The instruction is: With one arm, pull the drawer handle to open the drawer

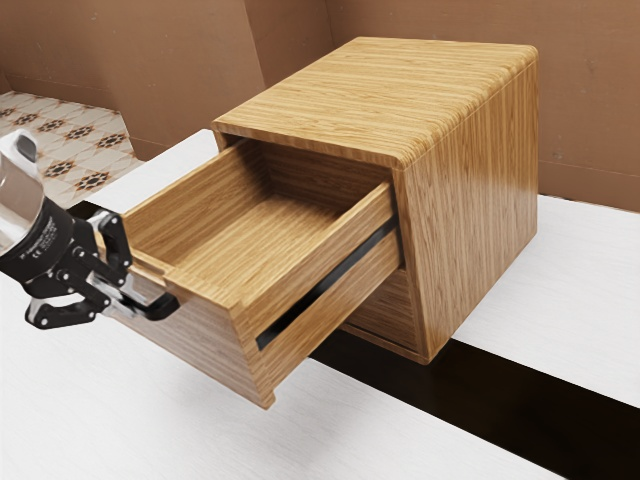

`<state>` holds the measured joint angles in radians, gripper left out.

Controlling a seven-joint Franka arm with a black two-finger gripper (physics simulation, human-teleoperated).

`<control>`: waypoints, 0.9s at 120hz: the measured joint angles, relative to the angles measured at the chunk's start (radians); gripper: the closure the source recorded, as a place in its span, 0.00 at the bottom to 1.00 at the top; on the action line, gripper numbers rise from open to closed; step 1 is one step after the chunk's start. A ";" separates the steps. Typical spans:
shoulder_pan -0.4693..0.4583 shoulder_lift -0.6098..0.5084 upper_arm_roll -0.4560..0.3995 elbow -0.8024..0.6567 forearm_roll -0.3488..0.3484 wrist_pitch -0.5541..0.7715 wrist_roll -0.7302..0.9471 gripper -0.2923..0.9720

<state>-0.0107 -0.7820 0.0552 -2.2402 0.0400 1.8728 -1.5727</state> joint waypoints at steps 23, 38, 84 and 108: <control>0.000 -0.043 0.001 0.000 0.001 -0.017 0.003 0.76; 0.000 -0.064 0.000 0.002 0.000 -0.033 0.004 0.65; 0.000 0.523 -0.020 0.732 0.003 -0.243 0.007 0.31; -0.001 0.607 -0.021 0.809 0.004 -0.320 0.006 0.26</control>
<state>-0.0116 -0.1753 0.0346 -1.4310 0.0443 1.5532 -1.5670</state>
